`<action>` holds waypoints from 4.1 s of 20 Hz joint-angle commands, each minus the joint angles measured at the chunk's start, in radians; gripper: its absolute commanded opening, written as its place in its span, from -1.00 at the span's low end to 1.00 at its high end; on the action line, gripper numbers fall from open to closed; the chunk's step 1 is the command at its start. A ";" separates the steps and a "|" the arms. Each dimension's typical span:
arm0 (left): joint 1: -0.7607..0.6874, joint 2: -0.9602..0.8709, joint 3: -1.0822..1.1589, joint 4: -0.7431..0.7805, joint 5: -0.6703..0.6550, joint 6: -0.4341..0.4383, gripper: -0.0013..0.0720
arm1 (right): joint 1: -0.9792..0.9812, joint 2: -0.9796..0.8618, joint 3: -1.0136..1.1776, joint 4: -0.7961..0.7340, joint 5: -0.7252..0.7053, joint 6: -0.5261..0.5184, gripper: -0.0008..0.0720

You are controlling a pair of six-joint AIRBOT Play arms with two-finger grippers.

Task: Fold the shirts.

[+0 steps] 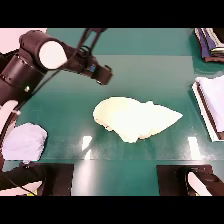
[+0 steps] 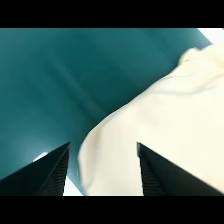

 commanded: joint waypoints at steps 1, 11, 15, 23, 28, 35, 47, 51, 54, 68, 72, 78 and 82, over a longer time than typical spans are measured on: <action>0.182 -0.012 -0.116 -0.085 -0.048 -0.015 0.39 | 0.000 -0.002 0.001 0.000 0.009 0.000 -0.93; 0.282 -0.093 -0.593 -0.652 0.165 0.264 0.39 | 0.000 -0.003 0.000 0.000 0.037 0.000 -0.93; 0.224 -0.129 -0.592 -0.685 0.229 0.307 0.38 | 0.000 -0.003 -0.040 0.000 0.050 0.001 -0.93; 0.370 -0.058 -0.383 -0.563 0.122 0.269 -0.90 | -0.113 -0.002 -0.434 0.000 0.234 0.028 -0.93; 0.399 0.004 -0.363 -0.430 0.132 0.269 -0.90 | -0.287 -0.003 -0.783 -0.049 0.220 0.027 0.37; 0.399 0.004 -0.363 -0.430 0.154 0.269 -0.90 | -0.207 -0.057 -1.011 0.026 -0.052 0.027 0.36; 0.399 0.011 -0.362 -0.411 0.151 0.261 -0.90 | 0.062 -0.570 -0.638 0.055 -0.130 0.015 -0.87; 0.399 0.086 -0.320 -0.334 0.145 0.190 -0.90 | 0.070 -0.486 -0.523 0.053 -0.116 0.004 -0.93; 0.399 0.224 -0.196 -0.241 0.135 0.170 -0.90 | 0.047 -0.309 -0.366 0.053 -0.077 -0.035 -0.93; 0.399 0.506 0.240 -0.220 -0.047 0.163 -0.90 | -0.256 -0.008 0.307 0.055 0.299 0.011 -0.94; 0.399 0.415 0.092 -0.221 -0.194 0.113 -0.90 | -0.164 -0.185 0.353 0.040 0.468 0.092 -0.94; 0.399 0.266 -0.418 -0.259 -0.182 0.132 -0.90 | 0.087 -0.449 0.066 -0.315 0.510 0.136 -0.94; 0.399 0.214 -0.664 -0.327 0.042 0.219 -0.90 | 0.098 -0.552 -0.035 -0.309 0.436 0.136 -0.94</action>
